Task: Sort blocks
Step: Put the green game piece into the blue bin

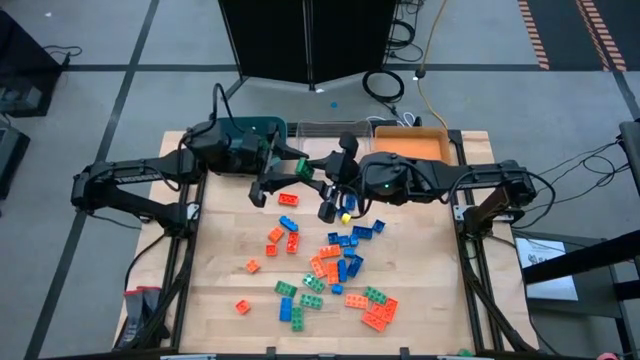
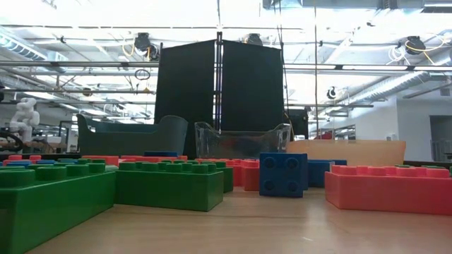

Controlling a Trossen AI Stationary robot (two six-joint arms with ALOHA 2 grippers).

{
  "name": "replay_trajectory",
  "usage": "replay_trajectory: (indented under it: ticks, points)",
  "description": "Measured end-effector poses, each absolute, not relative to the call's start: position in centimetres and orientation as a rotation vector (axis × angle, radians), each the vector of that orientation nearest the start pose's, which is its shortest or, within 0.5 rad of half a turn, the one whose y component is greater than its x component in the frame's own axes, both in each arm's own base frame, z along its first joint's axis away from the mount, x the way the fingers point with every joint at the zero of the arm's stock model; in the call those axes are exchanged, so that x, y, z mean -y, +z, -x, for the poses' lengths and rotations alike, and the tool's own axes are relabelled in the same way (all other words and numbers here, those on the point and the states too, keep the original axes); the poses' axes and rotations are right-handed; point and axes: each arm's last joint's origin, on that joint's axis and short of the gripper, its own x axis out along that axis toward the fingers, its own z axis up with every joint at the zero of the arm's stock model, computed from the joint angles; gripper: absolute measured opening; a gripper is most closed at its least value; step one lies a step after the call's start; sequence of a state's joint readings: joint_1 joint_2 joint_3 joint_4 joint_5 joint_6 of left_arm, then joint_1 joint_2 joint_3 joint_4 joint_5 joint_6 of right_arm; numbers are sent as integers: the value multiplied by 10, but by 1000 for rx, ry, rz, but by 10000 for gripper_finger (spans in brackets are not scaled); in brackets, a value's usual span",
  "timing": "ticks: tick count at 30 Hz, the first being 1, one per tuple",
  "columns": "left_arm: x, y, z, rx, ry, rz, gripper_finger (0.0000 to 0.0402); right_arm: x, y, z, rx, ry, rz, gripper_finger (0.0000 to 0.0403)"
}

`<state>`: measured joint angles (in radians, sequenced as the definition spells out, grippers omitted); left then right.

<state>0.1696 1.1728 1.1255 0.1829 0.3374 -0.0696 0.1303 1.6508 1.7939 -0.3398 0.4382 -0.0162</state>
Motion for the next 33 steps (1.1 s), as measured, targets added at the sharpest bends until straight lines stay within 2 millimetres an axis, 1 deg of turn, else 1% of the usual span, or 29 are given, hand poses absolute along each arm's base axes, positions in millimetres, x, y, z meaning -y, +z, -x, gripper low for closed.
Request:
replay_trajectory:
  ticks: [9,28,30,33]
  points:
    - [-34,410,-257,146,-171,6,244,-36,442,-366,-198,-284,78,122]
    - [-34,410,-257,144,-169,-1,243,-34,441,-366,-204,-284,78,122]
    - [-34,410,-257,145,-176,-1,236,-34,441,-366,-204,-284,78,122]
    - [-34,410,-257,144,-192,-3,209,-34,441,-366,-204,-284,78,122]
